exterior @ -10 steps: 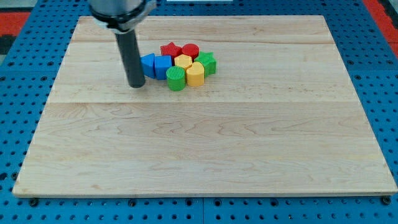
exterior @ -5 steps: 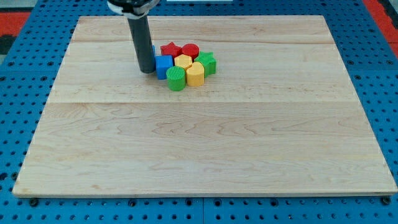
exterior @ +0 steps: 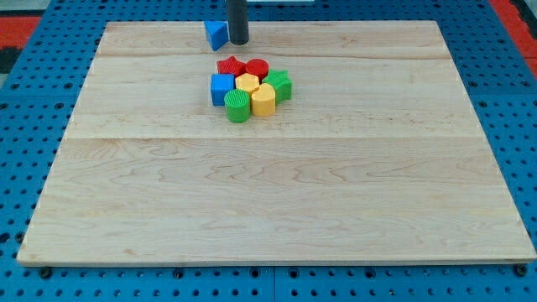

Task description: Move the blue triangle to the top left

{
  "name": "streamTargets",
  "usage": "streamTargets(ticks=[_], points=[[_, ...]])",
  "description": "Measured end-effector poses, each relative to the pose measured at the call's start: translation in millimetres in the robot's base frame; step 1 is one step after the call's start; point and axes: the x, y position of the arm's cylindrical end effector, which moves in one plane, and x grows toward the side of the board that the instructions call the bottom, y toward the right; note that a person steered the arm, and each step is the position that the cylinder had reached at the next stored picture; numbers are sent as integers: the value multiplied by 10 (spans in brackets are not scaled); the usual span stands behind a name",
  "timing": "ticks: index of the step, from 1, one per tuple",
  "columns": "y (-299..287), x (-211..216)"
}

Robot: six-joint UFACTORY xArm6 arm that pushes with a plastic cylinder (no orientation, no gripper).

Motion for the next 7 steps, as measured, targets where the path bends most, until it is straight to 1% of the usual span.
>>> streamTargets(ticks=[1,2,3,4,5,6,7], points=[[105,-292],[39,-176],[-110,179],[-8,118],[232,-262],[16,-334],[-349,-242]])
